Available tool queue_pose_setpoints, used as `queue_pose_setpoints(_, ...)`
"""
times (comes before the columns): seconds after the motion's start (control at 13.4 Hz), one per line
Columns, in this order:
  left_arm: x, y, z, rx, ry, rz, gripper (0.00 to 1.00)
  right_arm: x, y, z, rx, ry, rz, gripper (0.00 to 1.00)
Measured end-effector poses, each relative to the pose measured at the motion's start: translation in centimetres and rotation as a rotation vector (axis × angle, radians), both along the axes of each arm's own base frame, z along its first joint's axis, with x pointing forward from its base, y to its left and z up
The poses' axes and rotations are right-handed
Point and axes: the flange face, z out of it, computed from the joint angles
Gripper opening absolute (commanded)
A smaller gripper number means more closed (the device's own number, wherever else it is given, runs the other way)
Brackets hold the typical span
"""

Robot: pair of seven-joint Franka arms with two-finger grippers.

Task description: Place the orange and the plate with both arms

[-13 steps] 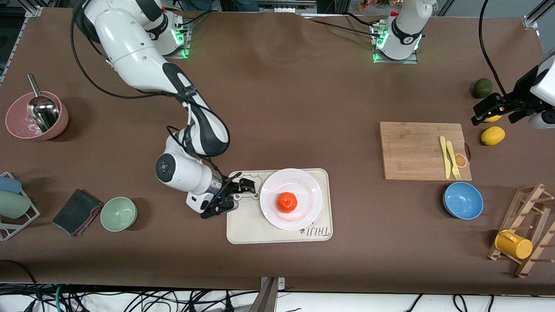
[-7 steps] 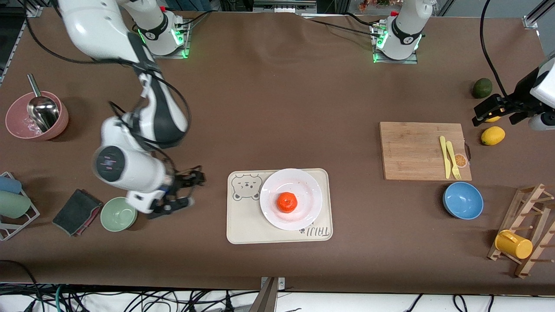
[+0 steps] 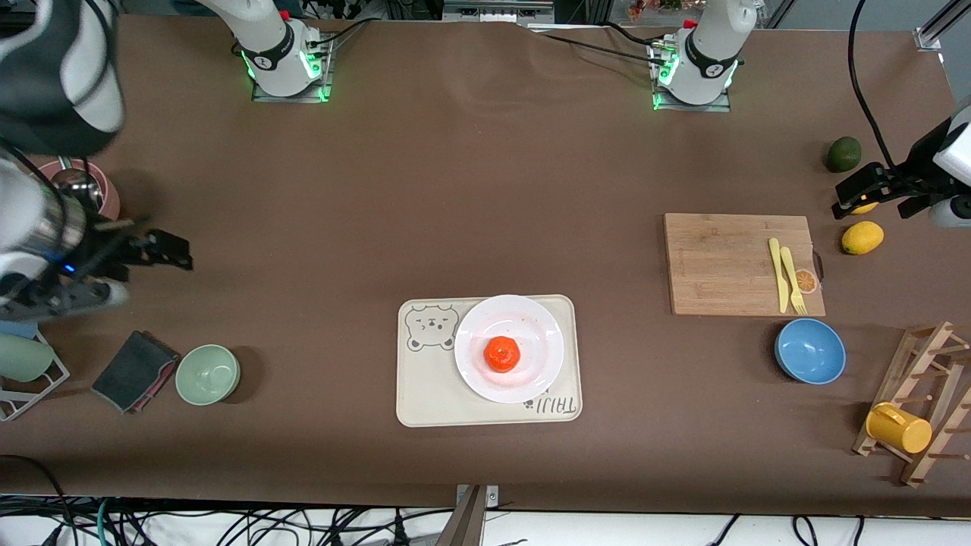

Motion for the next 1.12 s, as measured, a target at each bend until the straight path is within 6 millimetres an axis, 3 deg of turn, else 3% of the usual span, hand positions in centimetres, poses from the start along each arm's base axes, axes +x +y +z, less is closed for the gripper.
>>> queue_pose_setpoints(0.15,0.0,-0.2,0.0,0.0,-0.001,-0.004,1.0,-1.8,-1.5,4.3,-0.007,-0.061,-0.013,1.0)
queue_pose_setpoints(0.3,0.0,-0.3,0.0,0.0,0.0,-0.006,1.0,-4.0,-4.3,5.9,0.01,-0.064,-0.034,1.0)
queue_pose_setpoints(0.37,0.0,-0.3,0.0,0.0,0.003,-0.006,1.0,-5.2,-5.0,5.5,-0.007,-0.041,-0.027,1.0)
queue_pose_setpoints(0.67,-0.1,-0.3,0.0,0.0,0.011,-0.006,1.0,-8.5,-3.0,1.6,-0.067,0.06,-0.025,1.0)
queue_pose_setpoints(1.12,-0.1,-0.3,0.0,0.0,0.012,-0.006,1.0,-8.8,-4.7,1.3,-0.066,0.048,-0.055,1.0)
